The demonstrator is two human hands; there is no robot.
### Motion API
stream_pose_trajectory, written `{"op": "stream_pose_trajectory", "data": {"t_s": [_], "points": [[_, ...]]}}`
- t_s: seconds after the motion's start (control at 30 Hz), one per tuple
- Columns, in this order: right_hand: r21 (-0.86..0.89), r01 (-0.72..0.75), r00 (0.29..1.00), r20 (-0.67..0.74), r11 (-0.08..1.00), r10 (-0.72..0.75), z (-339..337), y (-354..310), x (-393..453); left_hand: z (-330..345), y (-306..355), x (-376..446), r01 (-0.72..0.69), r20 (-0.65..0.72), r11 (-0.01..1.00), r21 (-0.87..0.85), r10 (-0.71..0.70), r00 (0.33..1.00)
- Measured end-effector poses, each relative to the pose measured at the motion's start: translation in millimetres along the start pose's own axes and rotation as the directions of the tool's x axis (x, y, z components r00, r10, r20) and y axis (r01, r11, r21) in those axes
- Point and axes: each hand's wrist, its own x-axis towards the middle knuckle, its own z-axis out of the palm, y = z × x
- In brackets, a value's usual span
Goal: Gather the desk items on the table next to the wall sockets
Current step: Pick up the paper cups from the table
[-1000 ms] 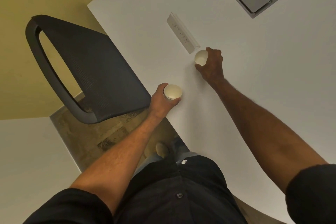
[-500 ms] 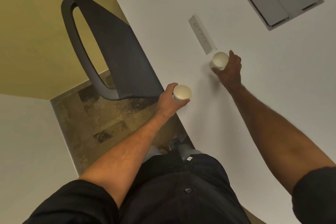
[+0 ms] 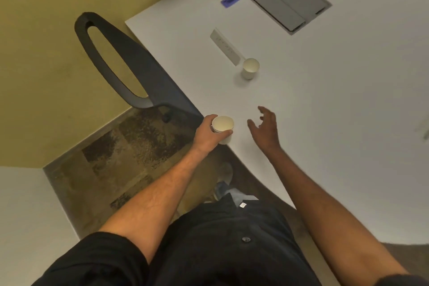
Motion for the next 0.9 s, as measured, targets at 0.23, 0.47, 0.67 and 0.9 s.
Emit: {"op": "stream_pose_trajectory", "data": {"t_s": [0.23,0.47,0.67,0.9], "points": [[0.154,-0.136,0.986,0.122,0.979,0.117,-7.8,40.9,-116.9,39.0,-12.7,-76.2,-0.042,0.145,0.997,-0.063,0.051,0.988],[0.336,-0.191,0.977,-0.028,0.922,0.212,-83.2,88.9,-195.1,122.0,11.9,-139.2,-0.076,0.394,0.996,-0.052,0.090,0.915],[0.448,-0.206,0.937,-0.167,0.870,0.308,-181.4,157.5,-243.6,238.5,43.2,-188.6,-0.161,0.572,0.987,0.019,0.121,0.811],[0.561,-0.223,0.857,-0.277,0.797,0.435,-317.2,284.6,-309.2,421.3,54.5,-269.7,-0.303,0.749,0.950,0.075,0.147,0.646]]}}
